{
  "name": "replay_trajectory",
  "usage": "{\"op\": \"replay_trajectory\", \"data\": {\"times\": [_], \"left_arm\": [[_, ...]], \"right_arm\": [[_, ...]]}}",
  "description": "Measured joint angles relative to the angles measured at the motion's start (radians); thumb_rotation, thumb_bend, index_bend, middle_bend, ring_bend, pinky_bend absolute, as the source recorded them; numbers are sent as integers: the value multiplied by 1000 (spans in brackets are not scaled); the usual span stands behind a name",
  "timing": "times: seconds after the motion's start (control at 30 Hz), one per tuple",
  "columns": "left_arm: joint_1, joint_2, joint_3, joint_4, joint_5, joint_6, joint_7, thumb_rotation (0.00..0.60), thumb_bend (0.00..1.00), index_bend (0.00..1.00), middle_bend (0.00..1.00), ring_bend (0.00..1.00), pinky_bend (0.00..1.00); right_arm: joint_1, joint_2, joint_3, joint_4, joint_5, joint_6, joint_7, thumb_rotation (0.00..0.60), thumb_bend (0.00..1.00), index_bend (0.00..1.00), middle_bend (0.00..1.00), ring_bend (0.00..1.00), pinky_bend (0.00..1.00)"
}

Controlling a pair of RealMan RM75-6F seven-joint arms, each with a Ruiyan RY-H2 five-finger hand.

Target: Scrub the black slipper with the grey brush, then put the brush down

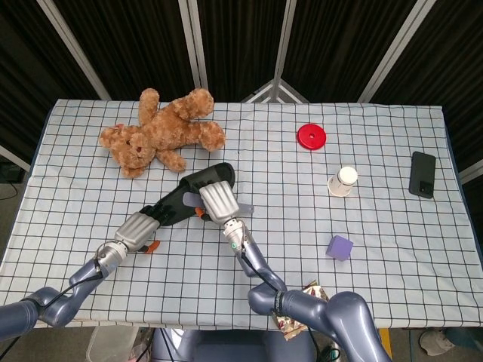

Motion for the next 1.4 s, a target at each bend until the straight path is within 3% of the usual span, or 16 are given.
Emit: {"op": "replay_trajectory", "data": {"times": [0.73,0.8,0.97,1.07,1.27,1.4], "left_arm": [[15,34,9,-30,-2,22,5,565,563,34,35,35,107],[16,37,9,-38,0,28,8,565,511,24,30,35,107],[25,54,5,-72,18,67,-1,559,242,0,0,25,106],[38,76,4,-105,42,111,-17,546,141,0,0,22,106],[70,148,3,-188,104,217,-65,464,88,0,0,0,104],[106,209,6,-240,171,329,-106,442,85,0,0,0,99]], "right_arm": [[-33,25,1,155,15,-33,47,600,646,768,631,588,659],[-41,34,-3,145,10,-23,49,600,646,768,631,588,659],[-63,67,-14,89,-7,13,43,600,646,768,631,587,659],[-83,92,-23,36,-15,34,28,600,646,768,631,587,659],[-156,168,-55,-114,-27,83,-11,600,646,768,631,588,659],[-208,223,-78,-205,-32,116,-40,600,646,768,631,587,659]]}}
